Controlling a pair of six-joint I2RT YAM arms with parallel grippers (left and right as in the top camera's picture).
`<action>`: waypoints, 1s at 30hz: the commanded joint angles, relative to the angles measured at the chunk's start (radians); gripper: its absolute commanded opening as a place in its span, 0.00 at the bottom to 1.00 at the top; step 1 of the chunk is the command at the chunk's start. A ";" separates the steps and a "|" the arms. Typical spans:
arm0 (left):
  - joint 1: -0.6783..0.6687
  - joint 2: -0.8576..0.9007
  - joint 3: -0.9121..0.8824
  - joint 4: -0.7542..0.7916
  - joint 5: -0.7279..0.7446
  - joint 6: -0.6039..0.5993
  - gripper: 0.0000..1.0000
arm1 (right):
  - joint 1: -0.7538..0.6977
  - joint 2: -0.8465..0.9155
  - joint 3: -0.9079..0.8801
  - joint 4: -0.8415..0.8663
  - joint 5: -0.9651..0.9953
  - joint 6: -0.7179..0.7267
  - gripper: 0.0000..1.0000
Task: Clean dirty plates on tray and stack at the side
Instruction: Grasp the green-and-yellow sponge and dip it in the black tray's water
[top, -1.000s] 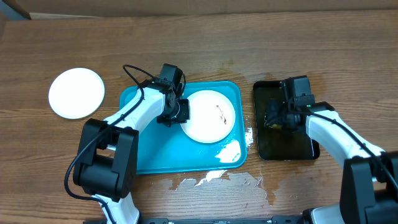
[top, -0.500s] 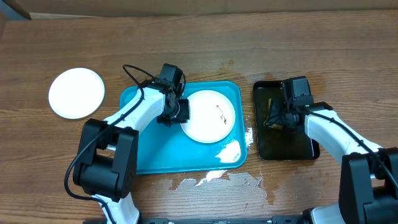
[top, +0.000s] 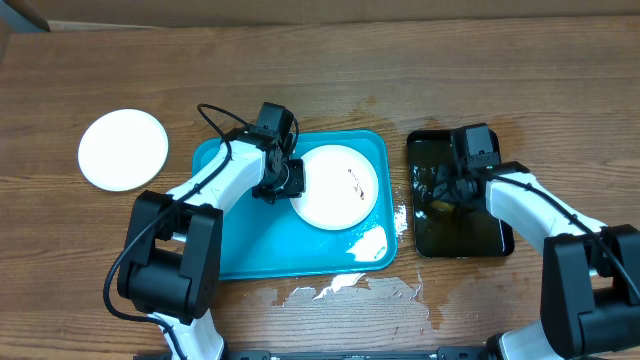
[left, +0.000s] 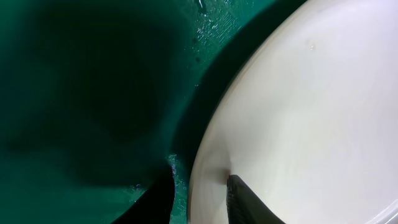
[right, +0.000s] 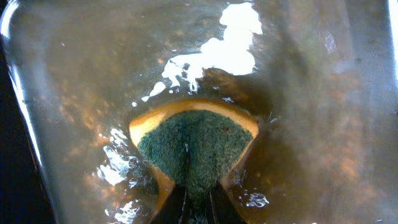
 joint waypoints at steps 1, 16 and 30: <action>-0.008 0.013 0.008 0.000 -0.011 -0.006 0.31 | 0.003 -0.059 0.063 -0.054 0.030 -0.002 0.04; -0.008 0.013 0.008 0.000 -0.011 -0.006 0.35 | 0.003 -0.025 0.064 -0.035 0.054 -0.002 0.62; -0.007 0.013 0.008 -0.007 -0.011 -0.006 0.36 | 0.003 0.043 0.115 -0.005 0.063 -0.024 0.15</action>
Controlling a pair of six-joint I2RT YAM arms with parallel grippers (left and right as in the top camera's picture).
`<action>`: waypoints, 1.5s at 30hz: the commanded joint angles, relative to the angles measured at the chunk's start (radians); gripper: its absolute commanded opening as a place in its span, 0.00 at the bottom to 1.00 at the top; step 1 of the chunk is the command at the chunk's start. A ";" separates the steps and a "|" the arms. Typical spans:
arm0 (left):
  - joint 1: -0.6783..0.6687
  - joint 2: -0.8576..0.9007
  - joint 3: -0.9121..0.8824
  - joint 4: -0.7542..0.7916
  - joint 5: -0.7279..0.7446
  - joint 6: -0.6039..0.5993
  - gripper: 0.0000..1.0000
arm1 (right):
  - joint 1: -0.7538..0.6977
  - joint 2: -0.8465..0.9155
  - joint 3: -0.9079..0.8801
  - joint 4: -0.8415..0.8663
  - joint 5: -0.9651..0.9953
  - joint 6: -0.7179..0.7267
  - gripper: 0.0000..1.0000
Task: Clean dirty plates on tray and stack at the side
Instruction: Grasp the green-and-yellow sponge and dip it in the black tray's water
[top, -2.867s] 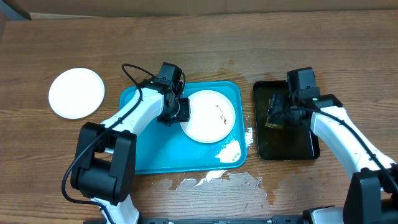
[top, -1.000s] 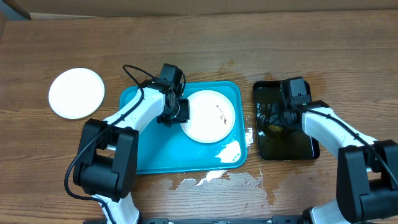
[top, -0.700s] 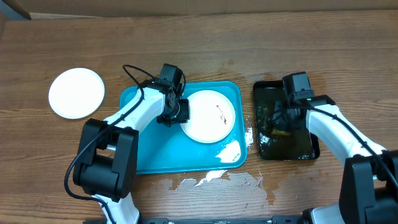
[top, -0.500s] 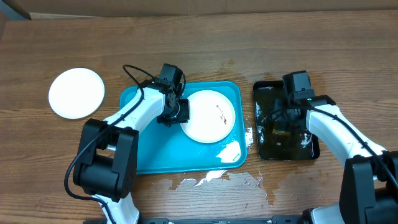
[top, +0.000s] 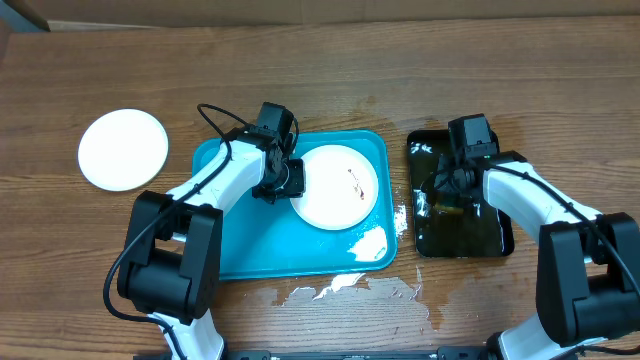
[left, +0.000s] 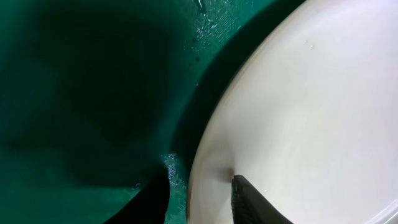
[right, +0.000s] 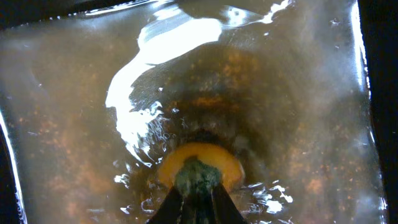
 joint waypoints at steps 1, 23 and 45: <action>-0.007 0.013 0.008 -0.006 -0.012 -0.006 0.36 | 0.003 -0.021 0.072 -0.034 0.008 -0.019 0.37; -0.007 0.013 0.008 -0.011 -0.014 -0.006 0.39 | 0.003 -0.049 -0.043 -0.021 -0.080 0.012 0.62; -0.007 0.013 0.008 -0.012 -0.018 -0.007 0.39 | 0.003 -0.201 0.141 -0.254 -0.065 0.012 0.04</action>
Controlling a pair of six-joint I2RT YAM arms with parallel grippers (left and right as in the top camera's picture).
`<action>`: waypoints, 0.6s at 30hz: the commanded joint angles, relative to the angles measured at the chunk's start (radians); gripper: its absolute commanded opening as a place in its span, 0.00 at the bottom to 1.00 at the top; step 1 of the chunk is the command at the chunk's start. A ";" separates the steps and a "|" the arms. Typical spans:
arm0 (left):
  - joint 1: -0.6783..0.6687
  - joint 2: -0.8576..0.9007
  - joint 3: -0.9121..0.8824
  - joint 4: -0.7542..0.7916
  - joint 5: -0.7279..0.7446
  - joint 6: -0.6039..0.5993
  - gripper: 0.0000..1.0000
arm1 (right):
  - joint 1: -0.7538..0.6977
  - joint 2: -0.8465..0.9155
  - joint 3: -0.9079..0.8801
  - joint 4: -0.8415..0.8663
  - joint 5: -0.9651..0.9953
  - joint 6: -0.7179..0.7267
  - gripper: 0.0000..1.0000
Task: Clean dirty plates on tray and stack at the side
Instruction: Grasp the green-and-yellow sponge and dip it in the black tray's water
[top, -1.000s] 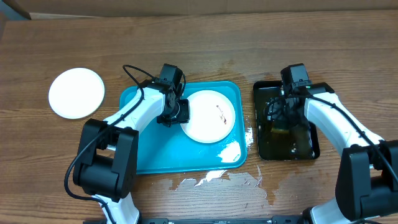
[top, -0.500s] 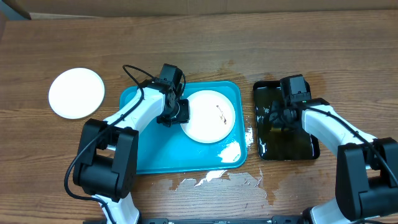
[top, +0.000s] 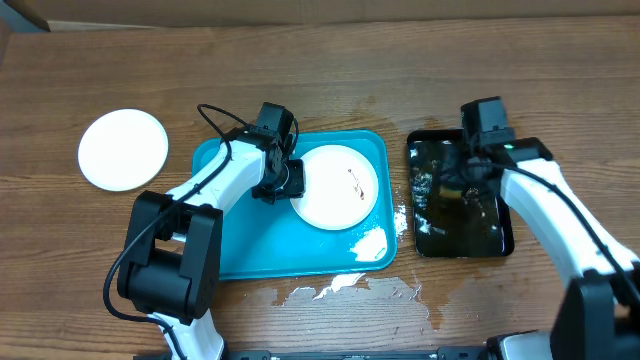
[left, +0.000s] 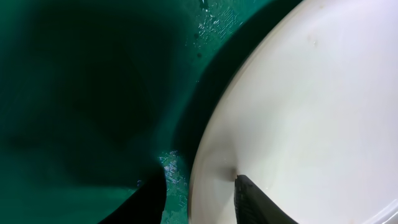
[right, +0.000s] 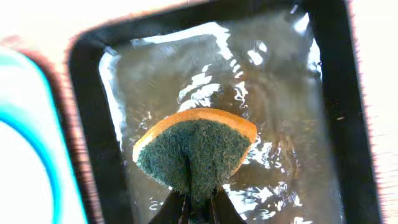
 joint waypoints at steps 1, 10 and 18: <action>-0.007 0.013 0.008 -0.005 -0.018 -0.006 0.39 | 0.003 -0.026 0.024 -0.015 0.007 0.005 0.04; -0.007 0.013 0.008 -0.010 -0.018 -0.006 0.40 | 0.002 -0.029 0.023 -0.020 0.001 0.023 0.04; -0.007 0.013 0.008 -0.008 -0.018 -0.006 0.41 | 0.002 -0.028 0.023 -0.011 0.019 0.019 0.04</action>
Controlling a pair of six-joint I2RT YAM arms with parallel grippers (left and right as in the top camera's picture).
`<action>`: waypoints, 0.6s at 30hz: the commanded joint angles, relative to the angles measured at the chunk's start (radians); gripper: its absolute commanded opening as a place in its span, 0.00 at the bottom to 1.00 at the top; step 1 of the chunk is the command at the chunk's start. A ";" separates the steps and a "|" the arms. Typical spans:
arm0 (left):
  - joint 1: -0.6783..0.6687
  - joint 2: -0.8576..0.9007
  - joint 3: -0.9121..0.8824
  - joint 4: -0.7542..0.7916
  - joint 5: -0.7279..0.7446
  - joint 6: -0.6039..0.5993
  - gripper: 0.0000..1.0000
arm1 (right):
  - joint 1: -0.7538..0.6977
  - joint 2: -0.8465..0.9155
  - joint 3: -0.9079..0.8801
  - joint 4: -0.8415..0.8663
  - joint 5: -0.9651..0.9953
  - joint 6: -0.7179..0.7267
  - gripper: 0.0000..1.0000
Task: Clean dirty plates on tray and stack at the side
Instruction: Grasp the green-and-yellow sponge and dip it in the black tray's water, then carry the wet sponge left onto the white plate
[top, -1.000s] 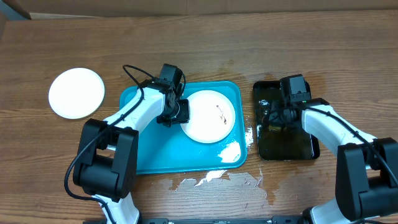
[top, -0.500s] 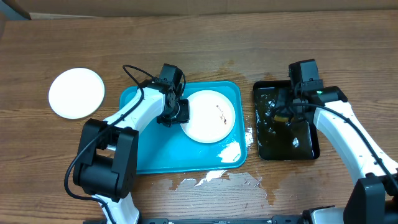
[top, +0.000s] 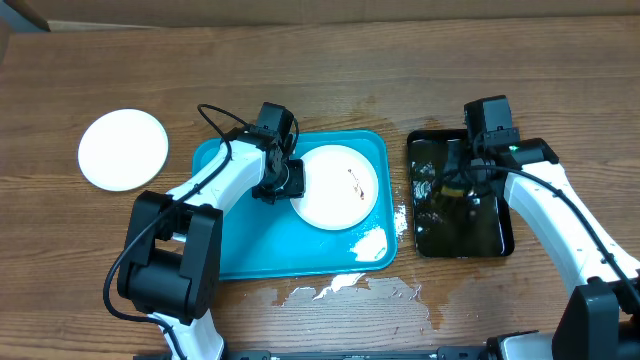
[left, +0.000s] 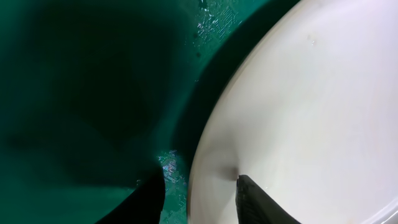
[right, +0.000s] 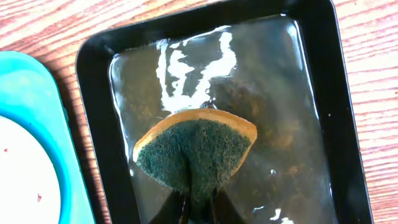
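Note:
A white dirty plate (top: 338, 186) with dark specks lies in the blue tray (top: 240, 250). My left gripper (top: 290, 178) is shut on the plate's left rim. In the left wrist view one finger (left: 258, 202) lies on the plate (left: 311, 124) and the other sits beside the rim over the wet tray (left: 93, 74). My right gripper (right: 198, 208) is shut on a yellow sponge with a green scouring face (right: 196, 146). It holds the sponge above the black basin of murky water (right: 93, 124). A clean white plate (top: 123, 149) lies on the table at the far left.
The black basin (top: 412, 200) stands just right of the tray. Spilled water patches (top: 350, 288) lie on the wooden table in front of the tray and between tray and basin. A cable (top: 215, 115) loops behind the left arm.
My right gripper holds the sponge a little higher above the basin, and the water below has calmed. The left gripper and the plate have not moved.
The sponge was first down in the basin's water in my right gripper, then pressed deeper with water swirling round it. Later it was held clear above the water, and now higher still. My left gripper kept its hold on the plate's rim throughout.

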 joint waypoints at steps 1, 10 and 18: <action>-0.007 0.013 0.007 -0.006 -0.018 -0.007 0.43 | 0.002 -0.011 0.019 0.016 0.018 0.011 0.04; -0.007 0.013 0.007 -0.006 -0.018 -0.007 0.48 | 0.002 -0.009 0.019 0.016 -0.037 0.011 0.04; -0.007 0.013 0.007 0.002 -0.009 -0.027 0.31 | 0.002 -0.009 0.019 0.054 -0.482 -0.042 0.04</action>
